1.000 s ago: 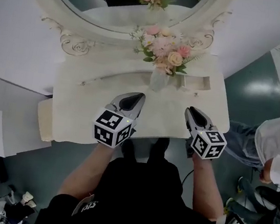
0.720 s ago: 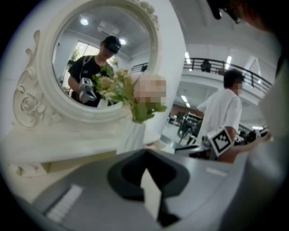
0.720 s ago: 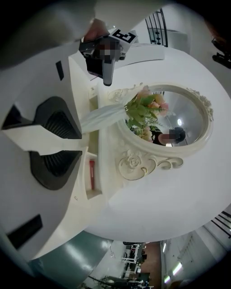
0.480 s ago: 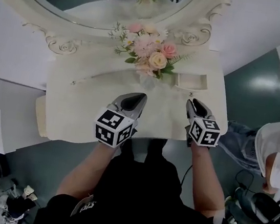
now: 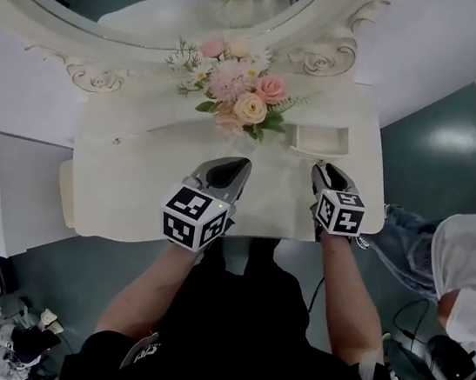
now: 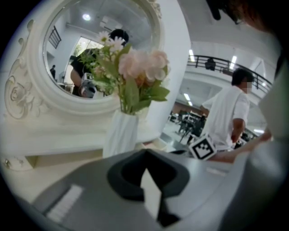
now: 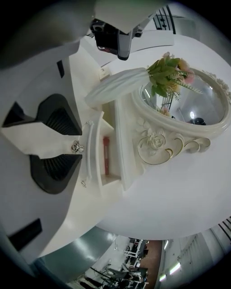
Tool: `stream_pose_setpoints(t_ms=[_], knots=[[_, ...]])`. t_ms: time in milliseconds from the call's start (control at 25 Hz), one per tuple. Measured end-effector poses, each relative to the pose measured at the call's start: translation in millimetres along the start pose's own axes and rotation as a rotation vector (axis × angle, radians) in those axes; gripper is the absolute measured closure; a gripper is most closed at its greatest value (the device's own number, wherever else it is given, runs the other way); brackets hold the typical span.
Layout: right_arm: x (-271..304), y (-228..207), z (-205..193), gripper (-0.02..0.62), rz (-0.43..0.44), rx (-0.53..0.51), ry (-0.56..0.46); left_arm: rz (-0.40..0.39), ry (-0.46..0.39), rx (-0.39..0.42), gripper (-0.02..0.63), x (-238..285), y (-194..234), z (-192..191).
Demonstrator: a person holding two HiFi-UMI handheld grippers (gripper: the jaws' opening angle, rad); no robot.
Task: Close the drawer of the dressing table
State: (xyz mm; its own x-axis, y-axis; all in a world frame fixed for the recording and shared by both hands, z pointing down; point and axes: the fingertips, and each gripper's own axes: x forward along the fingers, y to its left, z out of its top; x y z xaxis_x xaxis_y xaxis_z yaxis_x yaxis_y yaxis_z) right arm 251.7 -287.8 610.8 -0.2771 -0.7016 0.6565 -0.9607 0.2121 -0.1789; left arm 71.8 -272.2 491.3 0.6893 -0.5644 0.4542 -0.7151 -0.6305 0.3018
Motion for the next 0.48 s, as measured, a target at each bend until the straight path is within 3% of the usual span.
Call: stream_pose_setpoints(t_ms=[480], knots=[[12.7, -2.1, -8.2, 0.502, 0.017, -0.073, 0.038, 0.013, 0.012, -0.001, 0.597, 6.9, -6.3, 1.5]])
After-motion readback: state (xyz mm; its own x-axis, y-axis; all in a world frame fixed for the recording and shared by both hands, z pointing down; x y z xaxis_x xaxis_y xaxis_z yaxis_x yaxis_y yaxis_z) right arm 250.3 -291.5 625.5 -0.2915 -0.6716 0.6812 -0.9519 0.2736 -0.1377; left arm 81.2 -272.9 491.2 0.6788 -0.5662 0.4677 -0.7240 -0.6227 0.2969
